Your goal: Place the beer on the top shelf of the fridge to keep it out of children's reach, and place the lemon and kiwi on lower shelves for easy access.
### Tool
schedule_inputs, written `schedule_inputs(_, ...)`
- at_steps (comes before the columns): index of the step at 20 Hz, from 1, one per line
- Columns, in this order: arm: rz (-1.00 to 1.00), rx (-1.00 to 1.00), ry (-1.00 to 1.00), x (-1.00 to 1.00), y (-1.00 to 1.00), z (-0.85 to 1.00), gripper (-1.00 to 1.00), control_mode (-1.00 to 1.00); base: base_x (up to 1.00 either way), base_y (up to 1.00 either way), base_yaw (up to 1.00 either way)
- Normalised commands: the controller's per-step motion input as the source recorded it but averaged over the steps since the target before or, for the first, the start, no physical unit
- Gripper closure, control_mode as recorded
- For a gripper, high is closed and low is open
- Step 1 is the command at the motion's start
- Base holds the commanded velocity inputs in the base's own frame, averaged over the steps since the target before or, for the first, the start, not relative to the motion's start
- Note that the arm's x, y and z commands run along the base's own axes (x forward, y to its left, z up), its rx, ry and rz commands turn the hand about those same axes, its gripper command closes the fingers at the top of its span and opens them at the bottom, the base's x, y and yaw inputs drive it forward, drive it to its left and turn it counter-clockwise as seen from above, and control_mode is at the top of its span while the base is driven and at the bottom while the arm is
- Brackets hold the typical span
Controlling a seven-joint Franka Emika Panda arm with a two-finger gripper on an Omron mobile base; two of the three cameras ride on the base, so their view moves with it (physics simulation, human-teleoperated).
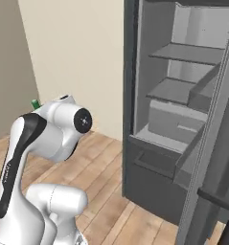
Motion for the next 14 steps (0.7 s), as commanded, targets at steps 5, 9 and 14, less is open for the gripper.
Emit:
schedule_inputs(5,0.00,0.00,0.00,0.00,0.00,0.00,1.00,1.00,0.46,0.04,-0.66)
schedule_inputs(9,0.00,0.00,0.00,0.00,0.00,0.00,1.00,1.00,0.61,0.31,-0.51)
schedule_inputs(14,0.00,0.00,0.00,0.00,0.00,0.00,1.00,1.00,0.68,0.26,-0.33)
